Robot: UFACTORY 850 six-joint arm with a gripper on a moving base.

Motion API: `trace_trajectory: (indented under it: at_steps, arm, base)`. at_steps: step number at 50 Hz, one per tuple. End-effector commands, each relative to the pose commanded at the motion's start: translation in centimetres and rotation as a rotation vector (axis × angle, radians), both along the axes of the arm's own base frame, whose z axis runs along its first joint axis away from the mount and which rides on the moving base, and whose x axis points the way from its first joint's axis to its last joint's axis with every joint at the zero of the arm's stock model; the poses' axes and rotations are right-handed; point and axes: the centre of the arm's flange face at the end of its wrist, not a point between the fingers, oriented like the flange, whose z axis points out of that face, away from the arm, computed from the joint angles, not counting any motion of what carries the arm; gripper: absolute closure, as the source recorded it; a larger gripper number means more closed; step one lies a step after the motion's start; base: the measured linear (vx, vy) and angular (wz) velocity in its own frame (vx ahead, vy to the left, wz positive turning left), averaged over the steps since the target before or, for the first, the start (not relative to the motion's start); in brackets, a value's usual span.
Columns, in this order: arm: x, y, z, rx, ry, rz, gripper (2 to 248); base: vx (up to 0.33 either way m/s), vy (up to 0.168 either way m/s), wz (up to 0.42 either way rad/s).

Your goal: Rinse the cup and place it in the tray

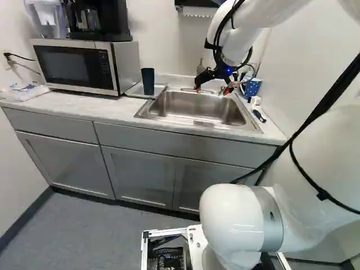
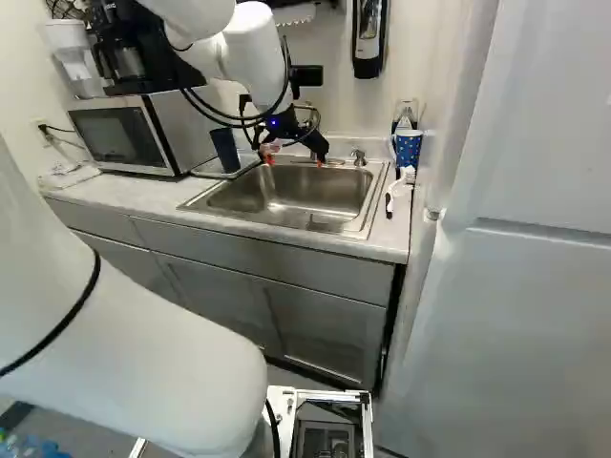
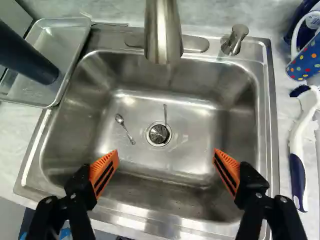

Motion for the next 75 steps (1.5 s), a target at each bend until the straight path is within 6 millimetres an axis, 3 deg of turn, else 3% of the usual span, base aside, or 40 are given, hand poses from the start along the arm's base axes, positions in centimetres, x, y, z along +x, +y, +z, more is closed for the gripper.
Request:
trace_trajectory:
  at_steps: [18, 75]
  arm:
    - [0.00, 0.00, 0.00, 0.000, 0.000, 0.000, 3]
    - [0.00, 0.00, 0.00, 0.000, 0.000, 0.000, 3]
  base:
    - [-0.001, 0.097, -0.019]
    - [-0.081, 0.179, -0.008]
